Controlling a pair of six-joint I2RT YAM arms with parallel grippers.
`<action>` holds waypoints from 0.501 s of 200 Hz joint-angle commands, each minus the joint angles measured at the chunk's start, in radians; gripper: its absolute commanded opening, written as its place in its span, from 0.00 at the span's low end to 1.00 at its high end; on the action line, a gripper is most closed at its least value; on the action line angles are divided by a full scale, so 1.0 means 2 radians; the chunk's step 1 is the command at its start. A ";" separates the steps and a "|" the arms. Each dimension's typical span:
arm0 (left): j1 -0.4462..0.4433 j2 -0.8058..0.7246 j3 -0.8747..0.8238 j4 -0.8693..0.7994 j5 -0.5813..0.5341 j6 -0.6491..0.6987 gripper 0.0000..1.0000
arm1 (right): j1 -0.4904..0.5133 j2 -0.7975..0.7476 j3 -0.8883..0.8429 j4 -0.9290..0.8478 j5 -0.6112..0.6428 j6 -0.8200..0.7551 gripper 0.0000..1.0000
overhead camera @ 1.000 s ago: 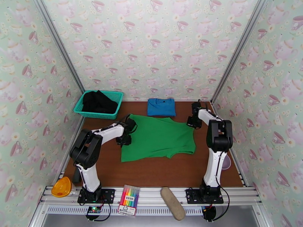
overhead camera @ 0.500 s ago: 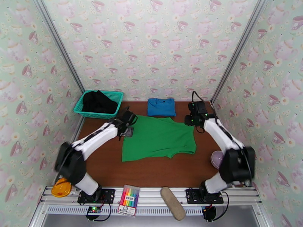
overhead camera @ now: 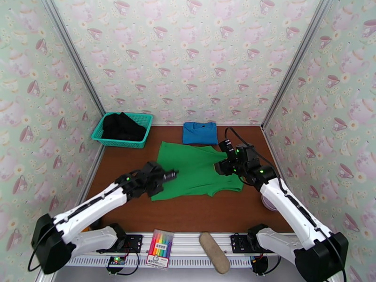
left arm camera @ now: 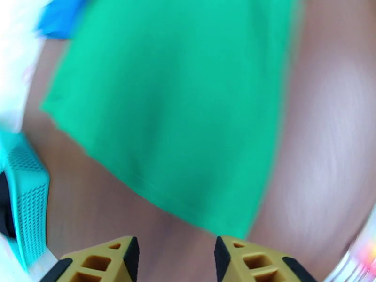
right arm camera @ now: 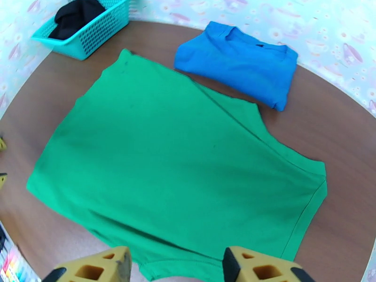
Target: Fold and stack the mixed laundry pile
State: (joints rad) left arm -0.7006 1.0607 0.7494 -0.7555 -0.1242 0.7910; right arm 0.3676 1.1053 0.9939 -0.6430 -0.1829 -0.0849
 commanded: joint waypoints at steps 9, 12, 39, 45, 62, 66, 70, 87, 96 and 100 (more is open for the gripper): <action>0.009 -0.015 -0.049 -0.033 0.062 0.105 0.46 | 0.003 0.011 0.030 -0.044 -0.002 -0.031 0.59; 0.009 -0.013 -0.053 -0.030 0.064 0.102 0.46 | 0.003 0.012 0.030 -0.045 -0.001 -0.031 0.59; 0.009 0.023 -0.076 0.038 0.078 0.078 0.47 | 0.003 0.029 0.031 -0.041 -0.007 -0.032 0.60; 0.010 0.033 -0.078 0.056 0.082 0.076 0.47 | 0.003 0.032 0.032 -0.041 -0.007 -0.032 0.60; 0.014 0.069 -0.077 0.092 0.087 0.077 0.49 | 0.004 0.041 0.036 -0.047 0.000 -0.033 0.60; 0.015 0.077 -0.077 0.099 0.086 0.078 0.49 | 0.004 0.042 0.037 -0.049 0.002 -0.032 0.60; 0.018 0.086 -0.076 0.106 0.086 0.078 0.49 | 0.004 0.044 0.037 -0.050 0.004 -0.032 0.60; 0.030 0.117 -0.073 0.124 0.084 0.083 0.49 | 0.005 0.045 0.038 -0.055 0.008 -0.031 0.61; 0.037 0.127 -0.072 0.134 0.079 0.087 0.48 | 0.005 0.044 0.037 -0.055 0.008 -0.030 0.61; 0.039 0.130 -0.073 0.137 0.077 0.088 0.48 | 0.005 0.042 0.036 -0.055 0.007 -0.031 0.61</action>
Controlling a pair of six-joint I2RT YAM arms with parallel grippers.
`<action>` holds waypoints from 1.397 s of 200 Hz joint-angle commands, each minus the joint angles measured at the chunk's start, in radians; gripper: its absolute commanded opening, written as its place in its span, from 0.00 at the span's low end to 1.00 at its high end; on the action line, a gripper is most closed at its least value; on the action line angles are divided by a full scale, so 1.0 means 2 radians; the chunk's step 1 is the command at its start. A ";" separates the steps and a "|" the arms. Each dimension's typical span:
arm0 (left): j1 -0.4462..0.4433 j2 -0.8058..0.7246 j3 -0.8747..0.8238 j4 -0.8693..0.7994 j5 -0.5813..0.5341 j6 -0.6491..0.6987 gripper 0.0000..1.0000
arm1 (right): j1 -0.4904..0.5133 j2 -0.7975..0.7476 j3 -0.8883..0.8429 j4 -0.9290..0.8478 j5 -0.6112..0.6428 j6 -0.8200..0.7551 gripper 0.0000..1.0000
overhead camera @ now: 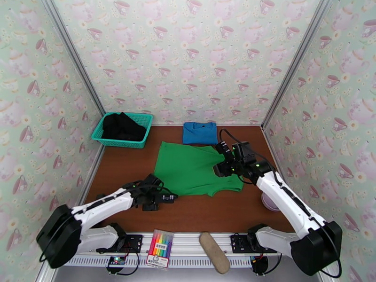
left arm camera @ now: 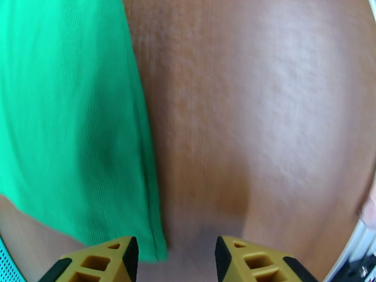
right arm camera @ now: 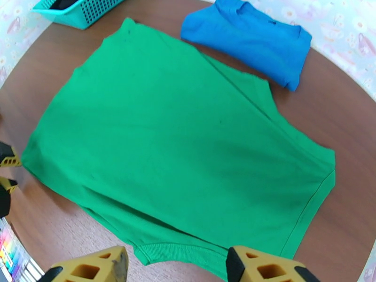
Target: Fold and stack the mixed laundry pile
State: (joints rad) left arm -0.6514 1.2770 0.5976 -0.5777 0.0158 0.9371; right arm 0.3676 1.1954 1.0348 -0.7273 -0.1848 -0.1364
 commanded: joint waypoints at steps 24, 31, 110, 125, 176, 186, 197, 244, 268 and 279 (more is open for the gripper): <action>0.027 0.025 0.003 0.053 0.006 0.018 0.48 | 0.009 -0.009 0.013 -0.016 0.007 -0.005 0.61; 0.028 0.025 0.002 0.050 0.005 0.018 0.48 | 0.011 -0.010 0.013 -0.018 0.007 -0.006 0.61; 0.046 0.052 0.034 -0.002 0.003 0.012 0.00 | 0.123 0.002 0.004 -0.148 0.044 -0.204 0.63; 0.052 0.036 0.040 -0.010 -0.002 0.006 0.00 | 0.155 0.024 -0.009 -0.179 0.067 -0.229 0.63; 0.053 -0.006 0.031 0.000 -0.006 -0.003 0.00 | 0.191 0.143 -0.036 -0.124 0.105 -0.222 0.64; 0.053 -0.005 0.034 -0.002 -0.007 -0.001 0.00 | 0.192 0.157 -0.037 -0.107 0.113 -0.215 0.65; 0.052 -0.003 0.037 -0.003 -0.007 0.001 0.00 | 0.192 0.166 -0.039 -0.090 0.124 -0.210 0.65; 0.053 -0.001 0.035 0.004 -0.007 0.002 0.00 | 0.192 0.187 -0.040 -0.049 0.132 -0.204 0.65; 0.055 -0.006 0.034 0.006 -0.008 0.003 0.00 | 0.192 0.211 -0.037 -0.041 0.128 -0.204 0.64; 0.056 -0.008 0.033 0.007 -0.008 0.003 0.00 | 0.192 0.223 -0.036 -0.037 0.128 -0.202 0.63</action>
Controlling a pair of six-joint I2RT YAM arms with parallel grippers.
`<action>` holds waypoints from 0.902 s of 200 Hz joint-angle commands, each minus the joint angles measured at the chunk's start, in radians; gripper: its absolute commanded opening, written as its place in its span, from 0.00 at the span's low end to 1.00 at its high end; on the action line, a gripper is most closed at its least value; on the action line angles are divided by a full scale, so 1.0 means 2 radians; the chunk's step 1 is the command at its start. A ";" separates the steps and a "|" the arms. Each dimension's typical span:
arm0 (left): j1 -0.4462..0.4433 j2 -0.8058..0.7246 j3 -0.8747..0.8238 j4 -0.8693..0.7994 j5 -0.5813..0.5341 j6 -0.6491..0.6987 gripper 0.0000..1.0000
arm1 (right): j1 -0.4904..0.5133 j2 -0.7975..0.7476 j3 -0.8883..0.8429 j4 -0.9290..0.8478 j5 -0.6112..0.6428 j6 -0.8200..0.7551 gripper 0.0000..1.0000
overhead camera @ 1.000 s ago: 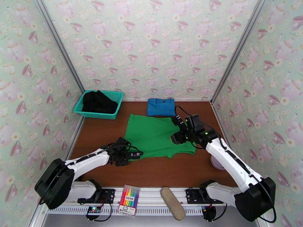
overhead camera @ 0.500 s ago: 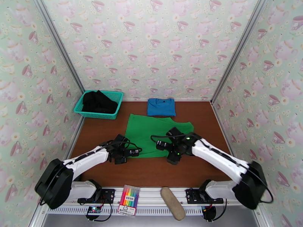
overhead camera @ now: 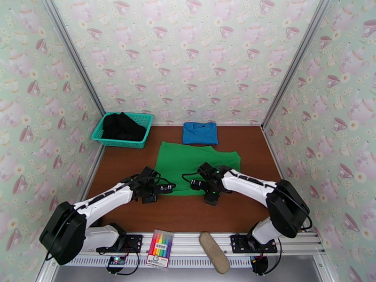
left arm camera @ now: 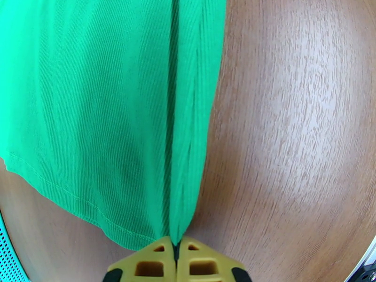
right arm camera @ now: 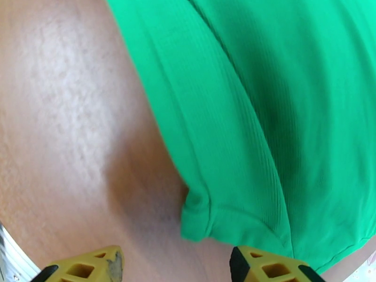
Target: Fold and stack the mixed laundry pile
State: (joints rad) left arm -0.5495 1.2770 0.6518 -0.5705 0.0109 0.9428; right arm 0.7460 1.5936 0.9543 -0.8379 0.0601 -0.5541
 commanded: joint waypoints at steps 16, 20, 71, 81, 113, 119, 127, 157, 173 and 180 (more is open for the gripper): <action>0.008 -0.011 0.004 0.004 -0.005 0.002 0.00 | 0.003 0.041 0.009 0.024 0.007 0.007 0.62; 0.008 -0.011 0.003 0.004 -0.005 0.002 0.00 | 0.003 0.046 0.010 0.026 0.007 0.007 0.62; 0.012 -0.032 -0.006 0.005 -0.016 0.007 0.00 | 0.002 0.082 0.017 0.031 0.029 0.016 0.17; 0.012 -0.038 -0.007 0.001 -0.019 0.009 0.00 | 0.002 0.073 0.018 0.016 0.030 0.016 0.06; 0.021 -0.058 -0.011 -0.007 -0.026 0.013 0.00 | 0.007 0.027 0.008 -0.043 0.017 0.008 0.00; 0.022 -0.062 -0.011 -0.010 -0.027 0.013 0.00 | 0.010 0.017 0.002 -0.052 0.012 0.004 0.00; 0.022 -0.066 -0.012 -0.014 -0.028 0.013 0.00 | 0.014 0.005 -0.005 -0.065 0.004 -0.002 0.00; 0.022 -0.071 -0.011 -0.033 -0.029 0.012 0.00 | 0.018 -0.022 -0.019 -0.074 -0.017 -0.008 0.00; 0.022 -0.070 -0.005 -0.043 -0.031 0.013 0.00 | 0.017 -0.029 -0.014 -0.070 -0.015 -0.010 0.00; 0.022 -0.068 -0.001 -0.047 -0.031 0.015 0.00 | 0.018 -0.032 -0.011 -0.070 -0.010 -0.011 0.00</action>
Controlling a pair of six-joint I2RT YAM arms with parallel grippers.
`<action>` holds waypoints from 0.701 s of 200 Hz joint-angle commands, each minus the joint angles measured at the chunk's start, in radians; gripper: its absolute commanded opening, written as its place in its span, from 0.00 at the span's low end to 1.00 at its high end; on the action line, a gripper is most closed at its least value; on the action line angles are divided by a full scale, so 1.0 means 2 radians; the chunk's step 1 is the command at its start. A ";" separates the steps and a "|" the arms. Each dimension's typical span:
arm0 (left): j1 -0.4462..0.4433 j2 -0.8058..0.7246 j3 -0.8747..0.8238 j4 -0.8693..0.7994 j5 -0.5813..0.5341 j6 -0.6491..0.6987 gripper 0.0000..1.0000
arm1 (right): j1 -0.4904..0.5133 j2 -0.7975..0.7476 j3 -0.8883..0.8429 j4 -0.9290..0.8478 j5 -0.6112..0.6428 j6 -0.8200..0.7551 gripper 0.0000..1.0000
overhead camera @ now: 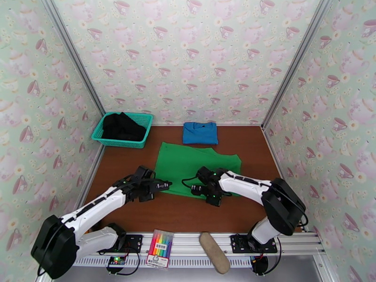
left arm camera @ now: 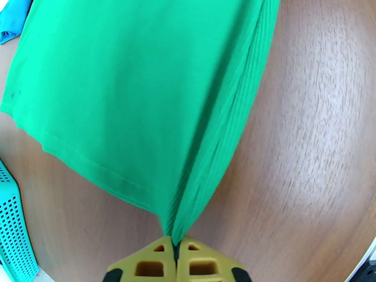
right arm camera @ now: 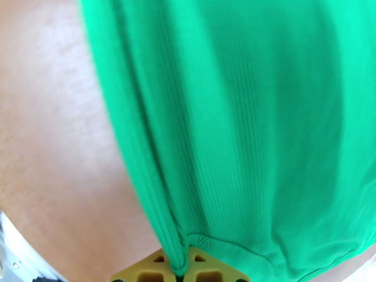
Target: Fold and stack the mixed laundry pile
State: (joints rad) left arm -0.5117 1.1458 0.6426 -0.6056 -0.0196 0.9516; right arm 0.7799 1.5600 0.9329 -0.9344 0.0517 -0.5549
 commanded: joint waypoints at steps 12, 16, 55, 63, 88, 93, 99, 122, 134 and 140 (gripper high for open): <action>0.004 0.005 0.012 -0.034 -0.016 0.014 0.00 | 0.000 -0.021 0.006 -0.022 0.001 -0.016 0.00; 0.004 0.009 0.016 -0.036 -0.016 0.016 0.00 | -0.002 -0.023 0.009 -0.022 0.000 -0.018 0.00; 0.011 0.071 0.061 -0.046 -0.009 0.040 0.00 | -0.025 -0.029 0.027 -0.018 -0.002 -0.041 0.00; 0.015 0.086 0.072 -0.046 -0.006 0.044 0.00 | -0.032 -0.024 0.030 -0.019 -0.003 -0.044 0.00; 0.031 0.136 0.113 -0.048 0.006 0.051 0.00 | -0.052 -0.006 0.037 -0.015 -0.004 -0.053 0.00; 0.034 0.146 0.121 -0.049 0.008 0.052 0.00 | -0.056 -0.002 0.037 -0.012 -0.006 -0.054 0.00; 0.036 0.158 0.131 -0.053 0.010 0.054 0.00 | -0.059 0.003 0.038 -0.009 -0.007 -0.055 0.00; 0.043 0.202 0.164 -0.062 0.013 0.057 0.00 | -0.070 0.022 0.042 0.005 -0.011 -0.057 0.00; 0.046 0.221 0.174 -0.063 0.013 0.058 0.00 | -0.075 0.032 0.044 0.011 -0.009 -0.056 0.00; 0.048 0.231 0.192 -0.062 0.013 0.057 0.00 | -0.077 0.037 0.045 0.013 -0.008 -0.054 0.00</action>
State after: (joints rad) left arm -0.4332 1.5414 0.9569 -0.6922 -0.0029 1.0462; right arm 0.6464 1.5936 0.9966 -0.9173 0.0353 -0.6483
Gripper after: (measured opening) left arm 0.040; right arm 0.070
